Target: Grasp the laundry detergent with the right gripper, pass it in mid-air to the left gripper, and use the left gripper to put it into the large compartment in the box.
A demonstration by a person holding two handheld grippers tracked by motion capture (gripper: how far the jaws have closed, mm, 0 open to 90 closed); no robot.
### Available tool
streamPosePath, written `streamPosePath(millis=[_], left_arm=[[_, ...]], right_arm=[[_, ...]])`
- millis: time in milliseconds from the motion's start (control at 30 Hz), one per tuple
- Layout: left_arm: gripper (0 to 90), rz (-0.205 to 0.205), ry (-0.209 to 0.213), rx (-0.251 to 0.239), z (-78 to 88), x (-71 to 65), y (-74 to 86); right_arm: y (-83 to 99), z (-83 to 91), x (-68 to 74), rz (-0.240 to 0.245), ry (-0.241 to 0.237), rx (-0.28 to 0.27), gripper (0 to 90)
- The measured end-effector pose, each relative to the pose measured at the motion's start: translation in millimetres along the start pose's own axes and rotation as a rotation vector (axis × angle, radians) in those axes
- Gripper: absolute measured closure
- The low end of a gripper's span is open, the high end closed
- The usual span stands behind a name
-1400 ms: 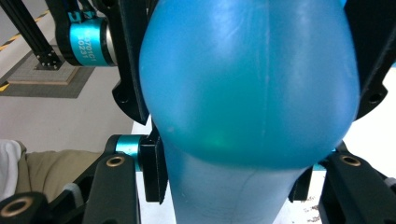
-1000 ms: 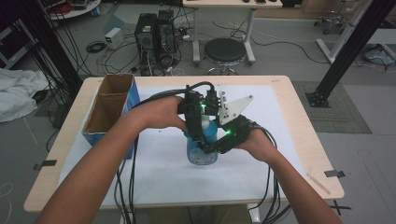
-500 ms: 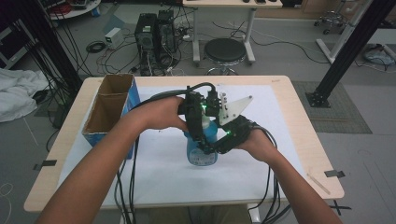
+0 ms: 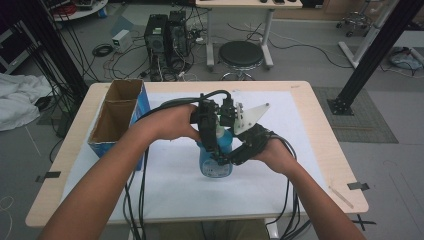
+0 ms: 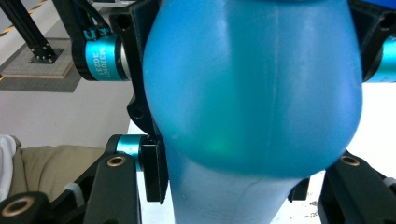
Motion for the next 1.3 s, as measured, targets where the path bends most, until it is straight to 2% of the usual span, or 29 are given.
streamPosePath(millis=[367, 433, 467, 500, 533, 600, 633, 700, 800, 900, 1000, 1100, 1167, 1300], left_arm=[[38.6, -0.012, -0.015, 0.001, 2.6, -1.1, -0.6], [38.5, -0.02, -0.019, 0.006, 5.0, -2.0, -0.4], [38.5, -0.023, -0.022, 0.006, 5.8, -2.4, -0.3], [38.5, -0.022, -0.023, 0.011, 6.6, -3.2, 0.3], [38.5, -0.025, -0.023, 0.01, 7.2, -3.7, 0.8], [38.5, -0.02, -0.027, 0.004, 9.4, -4.0, 1.9], [38.5, -0.019, -0.029, 0.0, 10.2, -4.0, 2.8], [38.5, -0.015, -0.031, -0.002, 11.6, -3.6, 4.8], [38.5, -0.014, -0.034, -0.002, 13.1, -3.3, 7.6], [38.5, -0.009, -0.037, -0.008, 15.5, -3.0, 9.5], [38.5, 0.001, -0.044, -0.014, 18.0, -1.8, 12.3], [38.4, 0.026, -0.053, -0.015, 20.4, 1.5, 15.7], [38.4, 0.044, -0.066, -0.017, 22.4, 5.0, 17.8], [38.3, 0.086, -0.092, -0.017, 26.4, 12.5, 23.6]], right_arm=[[-1.6, 0.8, 0.7, 0.008, 0.013, 0.005, 44.6], [-2.5, 1.4, 0.7, -0.005, 0.019, 0.008, 38.9], [-1.8, 3.1, -0.2, -0.005, 0.025, 0.018, 32.9], [-0.8, 4.9, -3.5, 0.001, 0.048, 0.026, 28.0], [-1.5, 7.1, -2.7, -0.033, 0.046, 0.012, 24.0], [0.6, 13.1, -5.4, -0.022, 0.051, 0.019, 22.0], [1.8, 15.5, -5.2, -0.024, 0.051, 0.028, 21.0], [6.1, 18.5, -5.9, -0.037, 0.071, 0.065, 11.5], [10.8, 24.5, -7.1, -0.056, 0.077, 0.085, 11.5], [13.5, 31.0, -9.0, -0.08, 0.111, 0.1, 11.4], [20.1, 37.8, -11.6, -0.099, 0.143, 0.142, 11.5], [27.8, 47.6, -14.1, -0.128, 0.152, 0.181, 11.5], [32.3, 55.6, -16.1, -0.141, 0.148, 0.222, 11.4], [35.7, 72.5, -19.6, -0.136, 0.168, 0.332, 11.4]])
Point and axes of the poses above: each handheld gripper's, and its own axes: z roughly backward along the jaws, y roughly out of its underside, x roughly to its left, the point moved 5 cm from there along -z, roughly forward along the jaws, and after that the axes turned 9 degrees about z, right-handed, at the moved point
